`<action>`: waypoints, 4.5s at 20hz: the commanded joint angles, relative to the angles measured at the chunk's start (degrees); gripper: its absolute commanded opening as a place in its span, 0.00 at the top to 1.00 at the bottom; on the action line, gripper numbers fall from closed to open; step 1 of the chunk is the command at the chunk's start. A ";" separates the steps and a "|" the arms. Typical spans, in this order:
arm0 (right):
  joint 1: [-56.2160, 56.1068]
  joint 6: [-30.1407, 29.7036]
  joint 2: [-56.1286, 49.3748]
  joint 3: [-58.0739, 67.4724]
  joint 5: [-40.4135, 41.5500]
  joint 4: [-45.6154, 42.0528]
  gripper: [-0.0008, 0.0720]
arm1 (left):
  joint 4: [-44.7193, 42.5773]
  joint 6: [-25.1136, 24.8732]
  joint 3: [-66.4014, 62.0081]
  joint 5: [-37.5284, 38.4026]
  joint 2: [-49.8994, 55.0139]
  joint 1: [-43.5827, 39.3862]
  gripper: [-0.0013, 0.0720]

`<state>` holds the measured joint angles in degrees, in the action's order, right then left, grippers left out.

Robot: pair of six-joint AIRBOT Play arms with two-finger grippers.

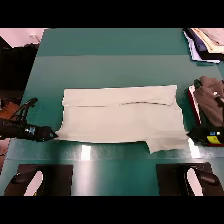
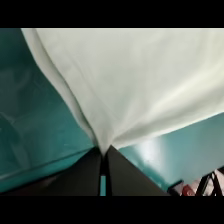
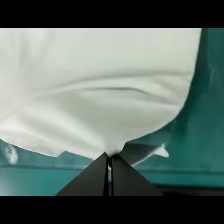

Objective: Fold the shirts.

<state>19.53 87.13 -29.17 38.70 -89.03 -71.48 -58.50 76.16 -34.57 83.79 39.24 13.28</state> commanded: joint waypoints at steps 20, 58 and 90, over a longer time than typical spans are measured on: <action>-12.04 0.07 -46.69 30.10 24.74 4.00 0.97 | 13.44 -9.94 -18.91 -33.44 33.27 0.04 0.94; -0.48 -17.22 -68.30 33.05 12.63 22.47 0.12 | 16.52 -11.61 -27.98 -20.31 41.29 -15.56 0.94; -31.45 -10.84 -60.61 69.46 13.68 30.73 0.97 | 7.93 1.90 -57.16 -32.54 68.30 -38.05 0.95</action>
<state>-8.62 75.59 -89.73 106.24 -77.28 -40.53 -50.54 77.73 -90.19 51.68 106.91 -24.77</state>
